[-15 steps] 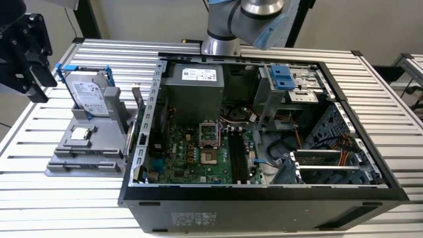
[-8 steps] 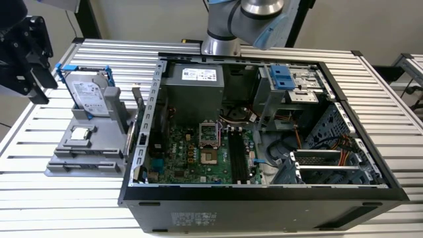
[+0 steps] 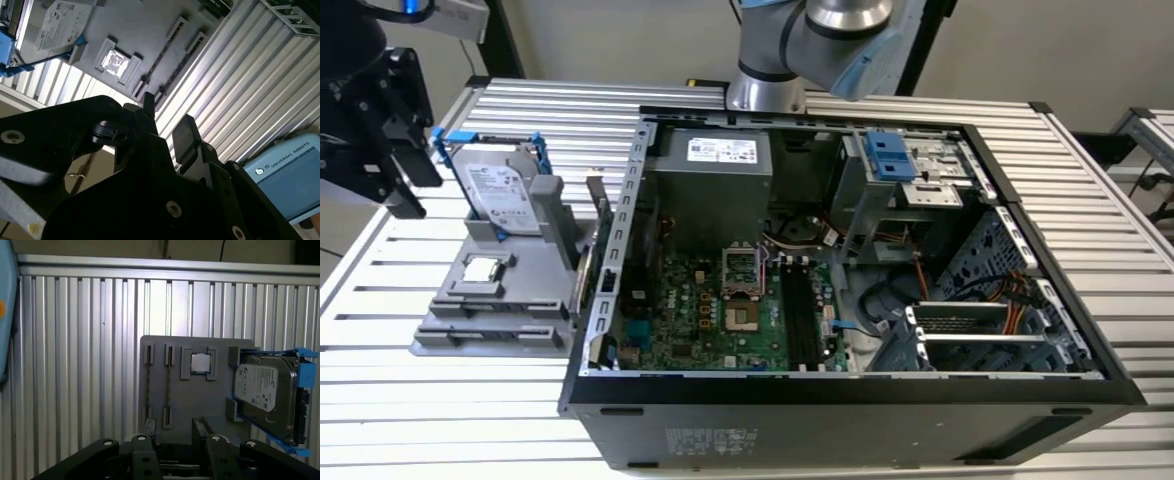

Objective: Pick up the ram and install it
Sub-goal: 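Pick up the ram and move it above insertion slot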

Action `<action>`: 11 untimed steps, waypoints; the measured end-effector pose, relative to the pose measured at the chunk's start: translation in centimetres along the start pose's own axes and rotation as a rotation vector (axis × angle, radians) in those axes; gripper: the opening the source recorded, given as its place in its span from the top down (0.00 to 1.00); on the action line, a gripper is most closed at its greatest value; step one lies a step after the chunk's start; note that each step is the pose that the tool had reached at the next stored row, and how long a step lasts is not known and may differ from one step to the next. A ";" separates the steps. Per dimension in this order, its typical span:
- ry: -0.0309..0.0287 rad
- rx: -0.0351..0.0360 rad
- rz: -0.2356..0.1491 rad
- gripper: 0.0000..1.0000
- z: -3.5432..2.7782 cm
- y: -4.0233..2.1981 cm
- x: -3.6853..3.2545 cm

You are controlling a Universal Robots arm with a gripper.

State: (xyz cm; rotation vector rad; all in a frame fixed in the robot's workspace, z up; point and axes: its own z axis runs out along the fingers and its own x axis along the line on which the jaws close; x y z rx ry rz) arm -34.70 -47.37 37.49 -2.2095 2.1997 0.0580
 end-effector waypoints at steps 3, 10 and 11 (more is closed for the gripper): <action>0.0000 -0.0002 0.000 0.00 0.41 0.05 -0.13; 0.0000 -0.0002 0.000 0.00 1.03 0.10 -0.29; 0.0000 -0.0003 0.000 0.00 1.03 0.11 -0.29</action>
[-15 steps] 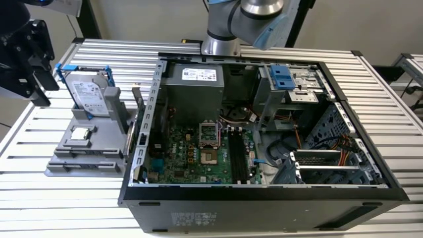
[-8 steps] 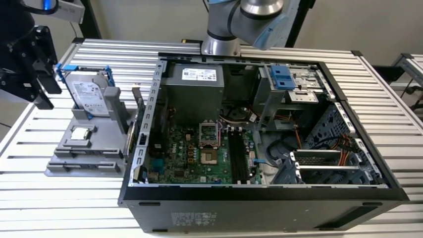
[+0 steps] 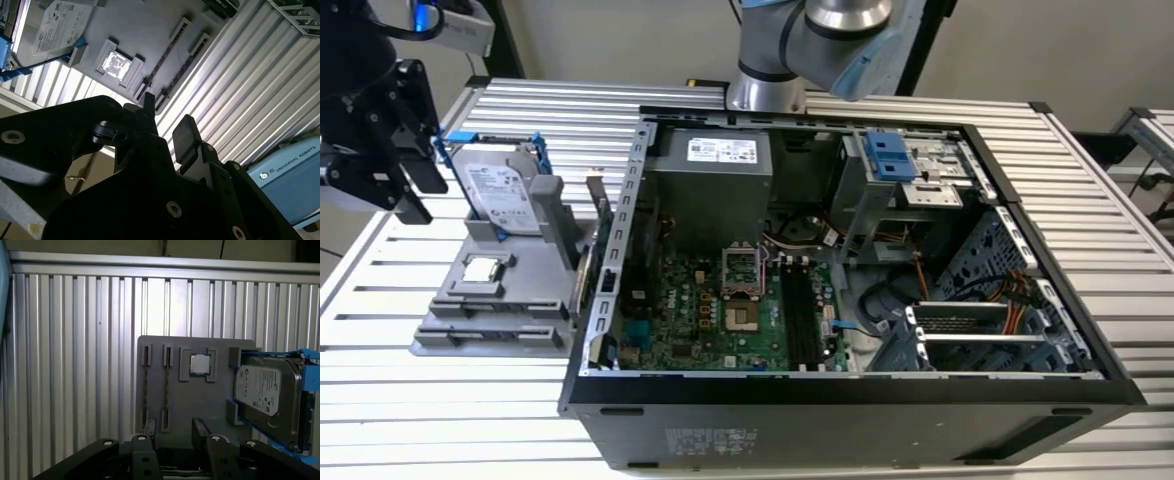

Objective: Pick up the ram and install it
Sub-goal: 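Pick up the ram and move it above insertion slot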

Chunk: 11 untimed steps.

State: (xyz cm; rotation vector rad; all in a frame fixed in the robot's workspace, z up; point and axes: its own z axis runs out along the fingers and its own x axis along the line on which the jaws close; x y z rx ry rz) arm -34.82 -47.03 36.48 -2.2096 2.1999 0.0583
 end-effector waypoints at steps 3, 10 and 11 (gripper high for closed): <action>0.0000 0.0001 0.000 0.00 0.02 0.00 0.00; -0.0001 0.0001 0.000 0.00 0.21 0.00 0.01; -0.0002 0.0002 0.000 0.00 0.28 0.00 0.01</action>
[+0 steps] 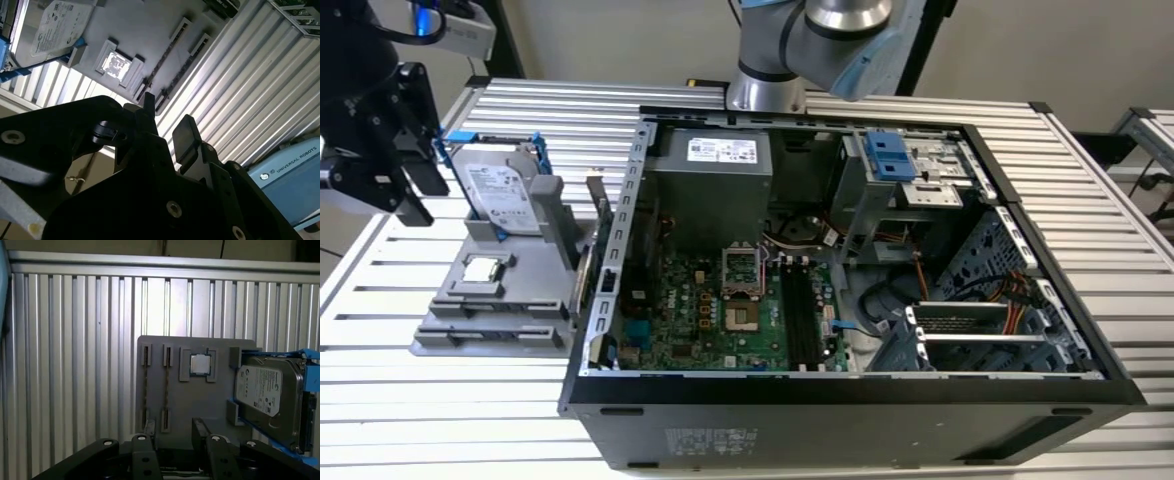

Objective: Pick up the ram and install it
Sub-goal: 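Pick up the ram and move it above insertion slot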

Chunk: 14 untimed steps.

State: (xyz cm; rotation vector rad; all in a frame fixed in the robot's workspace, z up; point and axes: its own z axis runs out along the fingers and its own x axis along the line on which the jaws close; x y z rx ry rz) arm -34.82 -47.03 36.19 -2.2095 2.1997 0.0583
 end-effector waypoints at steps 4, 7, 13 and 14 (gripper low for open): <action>0.0000 -0.0001 0.000 0.00 0.25 0.00 0.01; 0.0001 -0.0001 0.000 0.00 0.48 0.00 0.02; 0.0001 -0.0001 0.000 0.00 0.88 0.04 0.03; 0.0002 -0.0002 0.000 0.00 0.93 0.04 0.03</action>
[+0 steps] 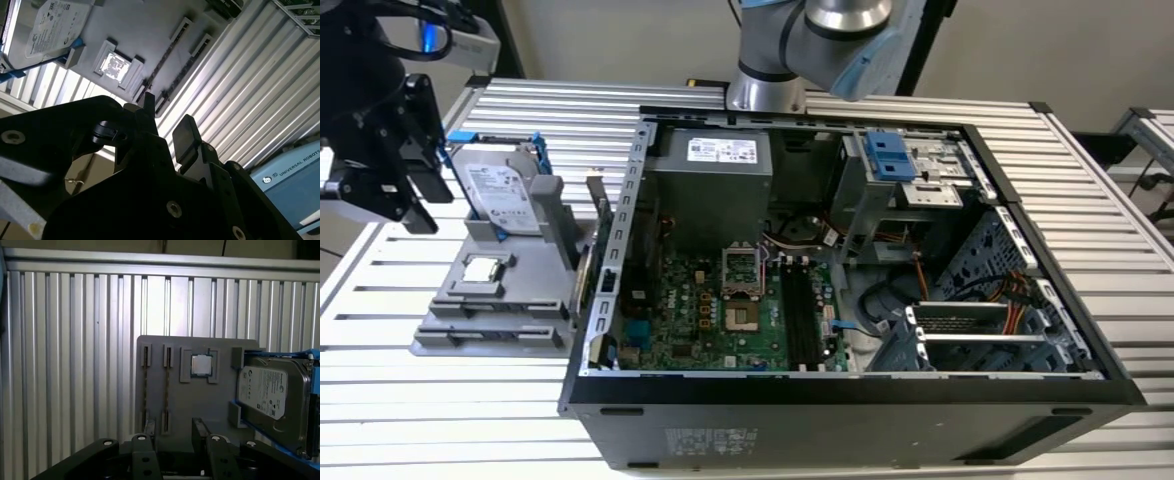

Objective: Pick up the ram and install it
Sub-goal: 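Pick up the ram and move it above insertion slot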

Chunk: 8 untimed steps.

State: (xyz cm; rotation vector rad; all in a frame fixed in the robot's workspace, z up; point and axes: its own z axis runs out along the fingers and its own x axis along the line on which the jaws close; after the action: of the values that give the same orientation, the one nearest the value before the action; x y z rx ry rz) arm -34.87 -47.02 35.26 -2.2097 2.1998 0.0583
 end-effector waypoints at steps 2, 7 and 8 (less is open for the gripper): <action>0.0002 -0.0003 0.000 0.00 0.03 0.00 0.00; -0.0001 -0.0001 0.000 0.00 0.06 0.00 0.00; -0.0001 -0.0001 0.000 0.00 0.06 0.00 0.00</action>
State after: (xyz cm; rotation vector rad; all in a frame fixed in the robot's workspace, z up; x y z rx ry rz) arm -34.87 -47.02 35.20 -2.2096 2.1999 0.0584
